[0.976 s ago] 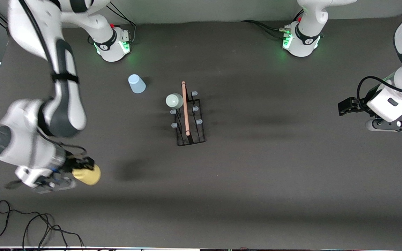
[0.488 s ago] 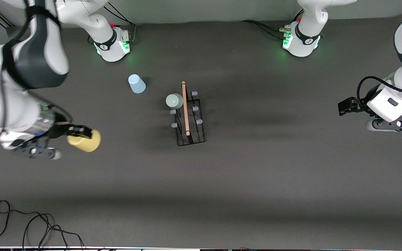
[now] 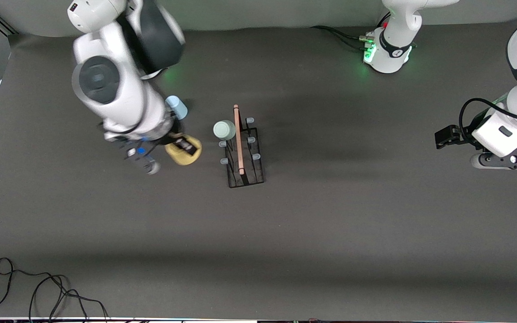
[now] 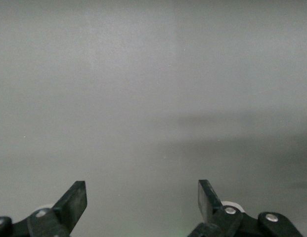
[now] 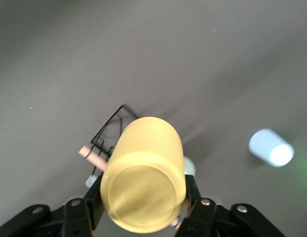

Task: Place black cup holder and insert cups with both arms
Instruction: 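Lower the yellow cup with the right gripper onto a rack peg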

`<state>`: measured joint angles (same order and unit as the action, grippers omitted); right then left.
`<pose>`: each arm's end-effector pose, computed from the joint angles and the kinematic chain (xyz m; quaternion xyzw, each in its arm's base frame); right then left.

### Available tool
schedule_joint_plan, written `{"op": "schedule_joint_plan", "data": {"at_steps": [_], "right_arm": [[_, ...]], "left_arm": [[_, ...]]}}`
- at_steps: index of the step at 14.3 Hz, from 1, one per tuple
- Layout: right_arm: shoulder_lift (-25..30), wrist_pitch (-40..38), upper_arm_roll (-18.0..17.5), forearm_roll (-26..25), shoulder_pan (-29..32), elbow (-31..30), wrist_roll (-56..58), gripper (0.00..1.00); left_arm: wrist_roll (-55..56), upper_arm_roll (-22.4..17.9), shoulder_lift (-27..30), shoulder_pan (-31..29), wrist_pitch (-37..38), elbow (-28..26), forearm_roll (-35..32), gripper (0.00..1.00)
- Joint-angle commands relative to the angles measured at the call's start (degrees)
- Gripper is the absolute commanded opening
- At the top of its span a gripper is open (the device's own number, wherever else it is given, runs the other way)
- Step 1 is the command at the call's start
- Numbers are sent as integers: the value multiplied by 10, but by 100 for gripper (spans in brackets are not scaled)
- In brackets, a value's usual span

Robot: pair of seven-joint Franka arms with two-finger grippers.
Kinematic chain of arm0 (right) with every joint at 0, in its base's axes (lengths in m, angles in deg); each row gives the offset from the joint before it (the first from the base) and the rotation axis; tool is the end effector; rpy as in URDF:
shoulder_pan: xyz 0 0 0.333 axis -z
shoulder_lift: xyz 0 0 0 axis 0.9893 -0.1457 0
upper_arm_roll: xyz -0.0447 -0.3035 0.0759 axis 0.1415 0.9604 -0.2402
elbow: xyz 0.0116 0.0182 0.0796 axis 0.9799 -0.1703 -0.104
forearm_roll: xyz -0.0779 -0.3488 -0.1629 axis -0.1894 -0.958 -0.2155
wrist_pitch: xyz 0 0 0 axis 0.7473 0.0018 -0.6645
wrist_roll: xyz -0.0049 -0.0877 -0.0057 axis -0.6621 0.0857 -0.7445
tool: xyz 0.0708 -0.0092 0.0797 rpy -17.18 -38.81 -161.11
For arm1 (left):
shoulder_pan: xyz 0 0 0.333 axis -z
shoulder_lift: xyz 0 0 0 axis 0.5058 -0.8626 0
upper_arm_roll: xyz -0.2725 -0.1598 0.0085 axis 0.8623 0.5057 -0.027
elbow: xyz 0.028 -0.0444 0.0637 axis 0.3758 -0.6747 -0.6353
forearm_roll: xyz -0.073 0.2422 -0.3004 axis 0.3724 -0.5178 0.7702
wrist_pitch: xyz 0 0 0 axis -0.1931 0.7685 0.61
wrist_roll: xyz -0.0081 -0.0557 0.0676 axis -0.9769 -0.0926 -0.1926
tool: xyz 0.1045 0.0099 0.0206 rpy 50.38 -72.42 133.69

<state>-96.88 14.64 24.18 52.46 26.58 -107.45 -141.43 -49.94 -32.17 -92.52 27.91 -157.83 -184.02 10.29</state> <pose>0.5517 0.3405 0.5084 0.9319 -0.3560 -0.0696 0.0055 0.5742 -0.0436 0.5414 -0.9988 0.0246 0.0410 0.0117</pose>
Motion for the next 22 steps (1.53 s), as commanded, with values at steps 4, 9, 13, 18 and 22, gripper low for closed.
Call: {"op": "schedule_joint_plan", "data": {"at_steps": [4, 9, 13, 18, 22], "right_arm": [[-12, 126, 10, 15, -60, -93, -70, 0], [-22, 234, 9, 14, -79, -169, -70, 0], [-36, 284, 7, 15, -81, -196, -72, 0], [-79, 316, 7, 58, -87, -199, -75, 59], [-73, 309, 12, 59, -80, -184, -65, 100]], "left_arm": [[-8, -2, 12, -1, 0, -10, -1, 100], [-9, -2, 12, -2, 0, -10, -1, 100], [-9, -4, 12, -1, -1, -10, -1, 100], [-9, -5, 12, -1, 0, -10, -1, 100], [-9, -5, 12, -1, 0, -10, -1, 100]]}}
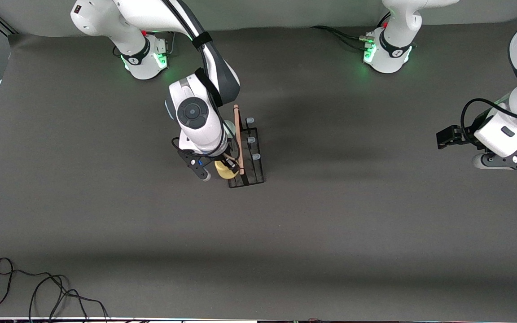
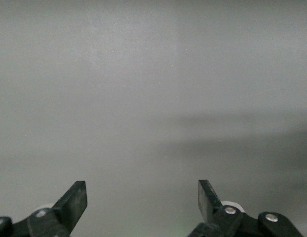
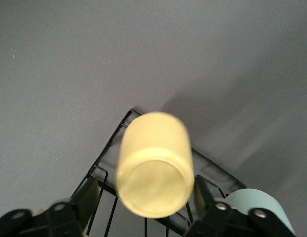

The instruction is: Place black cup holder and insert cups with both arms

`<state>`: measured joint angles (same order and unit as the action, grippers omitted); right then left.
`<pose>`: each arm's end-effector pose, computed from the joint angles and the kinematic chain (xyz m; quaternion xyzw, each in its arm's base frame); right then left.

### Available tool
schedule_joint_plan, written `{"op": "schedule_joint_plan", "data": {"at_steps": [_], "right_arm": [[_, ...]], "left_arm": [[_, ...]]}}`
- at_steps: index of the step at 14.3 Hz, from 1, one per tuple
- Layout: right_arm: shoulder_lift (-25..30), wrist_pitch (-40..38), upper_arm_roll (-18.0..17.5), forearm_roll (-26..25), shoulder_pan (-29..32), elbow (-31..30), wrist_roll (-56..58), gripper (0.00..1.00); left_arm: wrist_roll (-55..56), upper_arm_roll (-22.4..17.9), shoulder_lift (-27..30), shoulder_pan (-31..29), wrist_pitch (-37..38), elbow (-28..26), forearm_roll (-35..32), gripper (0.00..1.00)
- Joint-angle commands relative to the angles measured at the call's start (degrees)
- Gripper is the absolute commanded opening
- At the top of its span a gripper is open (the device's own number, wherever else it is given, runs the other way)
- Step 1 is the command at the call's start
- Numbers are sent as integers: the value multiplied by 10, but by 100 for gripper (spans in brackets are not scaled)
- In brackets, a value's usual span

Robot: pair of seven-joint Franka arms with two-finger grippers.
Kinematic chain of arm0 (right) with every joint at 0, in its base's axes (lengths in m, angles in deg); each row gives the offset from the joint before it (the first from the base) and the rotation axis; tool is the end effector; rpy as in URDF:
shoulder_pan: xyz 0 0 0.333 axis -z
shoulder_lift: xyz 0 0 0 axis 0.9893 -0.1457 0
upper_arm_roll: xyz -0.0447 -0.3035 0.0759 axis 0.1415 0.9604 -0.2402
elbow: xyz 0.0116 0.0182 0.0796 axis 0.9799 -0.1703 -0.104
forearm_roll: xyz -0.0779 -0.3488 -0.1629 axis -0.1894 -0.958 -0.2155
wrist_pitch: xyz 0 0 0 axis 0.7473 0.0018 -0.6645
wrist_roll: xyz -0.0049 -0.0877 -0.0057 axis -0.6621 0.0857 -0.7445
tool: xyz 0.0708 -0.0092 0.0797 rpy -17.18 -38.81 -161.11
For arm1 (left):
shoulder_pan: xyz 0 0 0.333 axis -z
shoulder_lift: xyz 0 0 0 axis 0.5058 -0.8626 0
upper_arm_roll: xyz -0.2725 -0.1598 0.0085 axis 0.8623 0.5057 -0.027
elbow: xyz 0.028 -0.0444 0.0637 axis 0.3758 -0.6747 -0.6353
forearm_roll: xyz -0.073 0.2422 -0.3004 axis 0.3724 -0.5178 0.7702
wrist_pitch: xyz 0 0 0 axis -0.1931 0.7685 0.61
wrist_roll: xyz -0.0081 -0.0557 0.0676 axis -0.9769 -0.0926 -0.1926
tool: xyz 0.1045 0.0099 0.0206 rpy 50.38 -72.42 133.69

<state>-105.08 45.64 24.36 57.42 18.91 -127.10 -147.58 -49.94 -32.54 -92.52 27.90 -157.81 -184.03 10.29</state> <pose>0.5281 0.3870 0.3118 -0.9108 0.4121 0.0230 0.0091 0.5744 -0.0399 0.5412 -0.9988 0.0213 0.0413 0.0119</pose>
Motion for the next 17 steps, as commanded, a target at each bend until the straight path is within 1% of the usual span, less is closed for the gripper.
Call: {"op": "schedule_joint_plan", "data": {"at_steps": [1, 2, 4, 6, 7, 9, 11, 12, 13, 14, 15, 16, 17], "right_arm": [[17, -29, 12, 4, -1, 29, -5, 100], [23, -75, 21, 3, 1, 58, -5, 100], [23, -189, 50, 2, 3, 144, -3, 100], [25, -279, 74, 2, 3, 215, 2, 100], [33, -315, 85, 2, 4, 238, 14, 100], [68, -355, 104, -2, 3, 244, 74, 100], [102, -395, 125, -39, 2, 237, 166, 100], [117, -400, 132, -62, 2, 232, 217, 100], [143, -403, 133, -80, 7, 214, 254, 100], [168, -400, 124, -97, 34, 195, 288, 100], [191, -399, 104, -110, 59, 182, 326, 100], [212, -399, 70, -123, 105, 167, 367, 100], [239, -397, 19, -139, 165, 148, 405, 100]], "left_arm": [[-9, -1, 12, -1, -1, -10, -1, 100], [-9, -1, 12, -1, -1, -10, -1, 100], [-9, -1, 12, -1, -1, -10, -1, 100], [-9, -1, 12, -1, -1, -10, -1, 100], [-9, -1, 12, -1, -2, -10, -1, 100], [-9, -1, 12, -1, -1, -10, 0, 100], [-8, -1, 12, 0, -1, -10, 0, 100], [-8, -1, 12, 0, -1, -10, 0, 100], [-8, -1, 12, -1, -2, -10, 0, 100], [-8, -1, 12, -1, -2, -10, 0, 100], [-8, -1, 12, 0, -1, -10, 0, 100], [-8, -1, 12, -1, -2, -10, 0, 100], [-9, -1, 12, -1, -2, -10, 0, 100]]}}
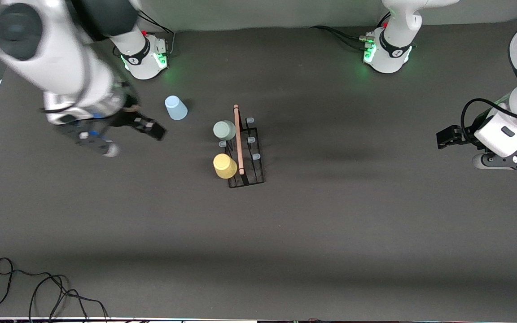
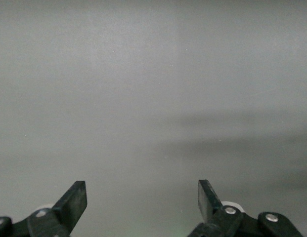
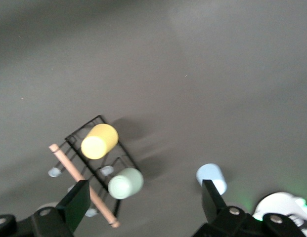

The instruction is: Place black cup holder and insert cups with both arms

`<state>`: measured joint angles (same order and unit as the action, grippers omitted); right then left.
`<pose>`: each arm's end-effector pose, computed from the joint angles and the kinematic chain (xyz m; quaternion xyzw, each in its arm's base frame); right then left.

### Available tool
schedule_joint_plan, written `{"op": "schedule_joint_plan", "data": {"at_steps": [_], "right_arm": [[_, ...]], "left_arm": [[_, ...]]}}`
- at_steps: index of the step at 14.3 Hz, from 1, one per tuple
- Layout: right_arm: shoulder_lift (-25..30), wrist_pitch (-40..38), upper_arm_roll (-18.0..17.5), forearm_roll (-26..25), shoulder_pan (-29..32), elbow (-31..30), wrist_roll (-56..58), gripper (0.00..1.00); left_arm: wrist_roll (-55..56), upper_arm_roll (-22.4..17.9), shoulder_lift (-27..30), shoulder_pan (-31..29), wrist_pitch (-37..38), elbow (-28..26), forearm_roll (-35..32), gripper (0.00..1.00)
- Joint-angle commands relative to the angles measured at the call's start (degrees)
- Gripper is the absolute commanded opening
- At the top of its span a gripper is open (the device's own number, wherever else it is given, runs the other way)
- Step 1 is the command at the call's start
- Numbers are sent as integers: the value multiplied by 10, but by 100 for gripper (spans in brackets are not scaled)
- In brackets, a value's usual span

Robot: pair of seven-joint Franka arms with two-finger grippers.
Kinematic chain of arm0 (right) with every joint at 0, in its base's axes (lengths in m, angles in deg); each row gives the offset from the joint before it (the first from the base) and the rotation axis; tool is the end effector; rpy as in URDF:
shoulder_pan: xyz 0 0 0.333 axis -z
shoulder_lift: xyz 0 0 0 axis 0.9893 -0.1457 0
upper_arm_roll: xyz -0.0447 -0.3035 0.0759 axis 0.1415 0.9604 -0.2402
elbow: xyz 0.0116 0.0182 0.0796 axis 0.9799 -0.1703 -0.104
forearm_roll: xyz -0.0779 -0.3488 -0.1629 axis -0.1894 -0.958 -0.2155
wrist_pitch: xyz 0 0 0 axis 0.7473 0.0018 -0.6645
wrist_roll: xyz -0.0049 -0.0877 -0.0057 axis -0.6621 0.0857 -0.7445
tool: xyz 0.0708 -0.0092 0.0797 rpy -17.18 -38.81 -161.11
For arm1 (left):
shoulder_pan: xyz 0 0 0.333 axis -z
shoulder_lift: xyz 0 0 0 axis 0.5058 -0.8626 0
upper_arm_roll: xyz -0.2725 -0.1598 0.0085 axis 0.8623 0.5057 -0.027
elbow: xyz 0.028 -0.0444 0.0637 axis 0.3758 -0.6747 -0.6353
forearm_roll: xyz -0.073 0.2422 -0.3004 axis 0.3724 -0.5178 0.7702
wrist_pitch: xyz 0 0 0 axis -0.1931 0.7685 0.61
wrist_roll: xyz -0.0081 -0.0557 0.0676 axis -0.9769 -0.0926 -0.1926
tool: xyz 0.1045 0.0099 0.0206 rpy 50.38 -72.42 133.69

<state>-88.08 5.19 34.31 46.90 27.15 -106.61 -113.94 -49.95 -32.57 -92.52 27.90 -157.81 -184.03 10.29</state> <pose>0.5578 0.2045 0.6003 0.9773 -0.2044 -0.0551 0.0042 0.5744 -0.0396 0.5412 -0.9989 0.0211 0.0413 0.0119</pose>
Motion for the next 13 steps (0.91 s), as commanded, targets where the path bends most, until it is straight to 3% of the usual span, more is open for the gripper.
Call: {"op": "schedule_joint_plan", "data": {"at_steps": [1, 3, 5, 8, 10, 13], "right_arm": [[90, 9, -135, -47, 149, -74, 102, 100], [113, 9, -241, -51, 282, -93, 178, 100], [124, 9, -302, -55, 383, -102, 262, 100], [126, 9, -333, -61, 476, -101, 364, 100], [126, 9, -375, -62, 535, -100, 389, 100], [126, 20, -378, -94, 534, -98, 386, 100]], "left_arm": [[-8, -1, 12, -1, -2, -10, 0, 100], [-9, 0, 12, -1, -2, -10, 0, 100], [-8, -1, 12, 0, -1, -10, 0, 100], [-8, -1, 12, -1, -1, -10, 0, 100], [-9, -1, 12, -1, -2, -10, 0, 100], [-9, -1, 12, -1, -2, -10, 1, 100]]}}
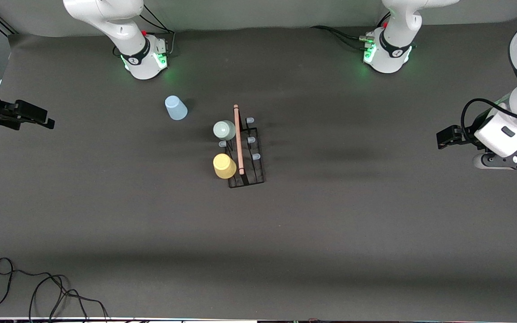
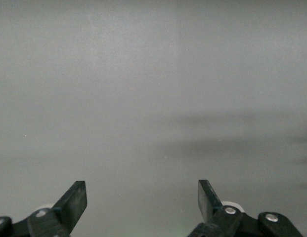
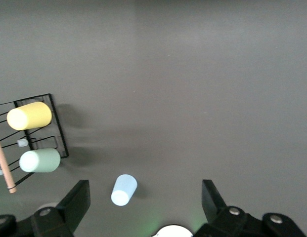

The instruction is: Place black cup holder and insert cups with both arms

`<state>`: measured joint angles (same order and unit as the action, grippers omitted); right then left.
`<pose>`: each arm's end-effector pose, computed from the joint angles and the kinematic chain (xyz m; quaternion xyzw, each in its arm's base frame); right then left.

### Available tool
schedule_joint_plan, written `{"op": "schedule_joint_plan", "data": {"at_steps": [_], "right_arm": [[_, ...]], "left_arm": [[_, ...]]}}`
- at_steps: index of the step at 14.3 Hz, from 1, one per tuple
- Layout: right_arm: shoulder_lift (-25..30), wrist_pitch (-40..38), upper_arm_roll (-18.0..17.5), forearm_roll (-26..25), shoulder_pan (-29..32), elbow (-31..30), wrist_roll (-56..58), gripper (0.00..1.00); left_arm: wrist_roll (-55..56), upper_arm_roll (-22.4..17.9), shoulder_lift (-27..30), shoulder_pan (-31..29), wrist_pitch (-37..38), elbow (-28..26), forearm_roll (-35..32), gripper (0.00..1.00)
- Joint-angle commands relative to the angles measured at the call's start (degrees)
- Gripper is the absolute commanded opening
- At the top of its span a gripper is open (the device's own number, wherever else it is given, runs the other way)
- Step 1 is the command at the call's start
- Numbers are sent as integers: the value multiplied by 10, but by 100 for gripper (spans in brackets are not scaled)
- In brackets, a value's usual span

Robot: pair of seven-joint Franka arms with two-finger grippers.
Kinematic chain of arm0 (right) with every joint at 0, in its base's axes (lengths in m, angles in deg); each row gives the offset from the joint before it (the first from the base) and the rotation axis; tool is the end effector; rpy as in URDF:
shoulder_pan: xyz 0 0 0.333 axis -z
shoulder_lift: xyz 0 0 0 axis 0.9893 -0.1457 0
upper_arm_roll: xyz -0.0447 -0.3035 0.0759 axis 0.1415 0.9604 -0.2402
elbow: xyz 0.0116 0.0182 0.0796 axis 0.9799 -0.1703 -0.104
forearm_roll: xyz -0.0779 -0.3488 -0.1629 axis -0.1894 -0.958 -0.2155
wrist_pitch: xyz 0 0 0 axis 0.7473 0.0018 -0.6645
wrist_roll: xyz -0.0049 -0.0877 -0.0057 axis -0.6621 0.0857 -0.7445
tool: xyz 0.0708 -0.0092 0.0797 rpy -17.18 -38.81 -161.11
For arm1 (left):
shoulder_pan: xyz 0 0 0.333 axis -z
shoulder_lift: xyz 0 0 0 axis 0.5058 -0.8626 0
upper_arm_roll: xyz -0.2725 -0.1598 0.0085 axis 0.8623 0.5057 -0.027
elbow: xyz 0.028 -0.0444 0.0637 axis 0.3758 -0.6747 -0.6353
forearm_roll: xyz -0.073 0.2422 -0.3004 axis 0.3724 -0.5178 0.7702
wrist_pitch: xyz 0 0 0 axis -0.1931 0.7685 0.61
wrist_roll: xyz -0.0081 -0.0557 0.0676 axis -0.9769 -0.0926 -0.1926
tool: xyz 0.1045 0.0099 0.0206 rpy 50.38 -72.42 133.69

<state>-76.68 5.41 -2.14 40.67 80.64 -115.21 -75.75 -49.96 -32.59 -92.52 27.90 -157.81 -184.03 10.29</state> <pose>0.5454 -0.0207 0.6205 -0.9979 0.0270 0.0484 0.0349 0.5744 -0.0394 0.5412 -0.9989 0.0210 0.0413 0.0119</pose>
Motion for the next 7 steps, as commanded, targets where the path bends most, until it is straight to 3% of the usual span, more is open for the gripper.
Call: {"op": "schedule_joint_plan", "data": {"at_steps": [1, 7], "right_arm": [[11, 22, -14, -42, -7, -12, 4, 100], [6, 26, -14, -47, -7, -10, 17, 100]], "left_arm": [[-8, -1, 12, -1, -2, -10, 0, 100], [-9, -1, 12, -1, -2, -10, 1, 100]]}}
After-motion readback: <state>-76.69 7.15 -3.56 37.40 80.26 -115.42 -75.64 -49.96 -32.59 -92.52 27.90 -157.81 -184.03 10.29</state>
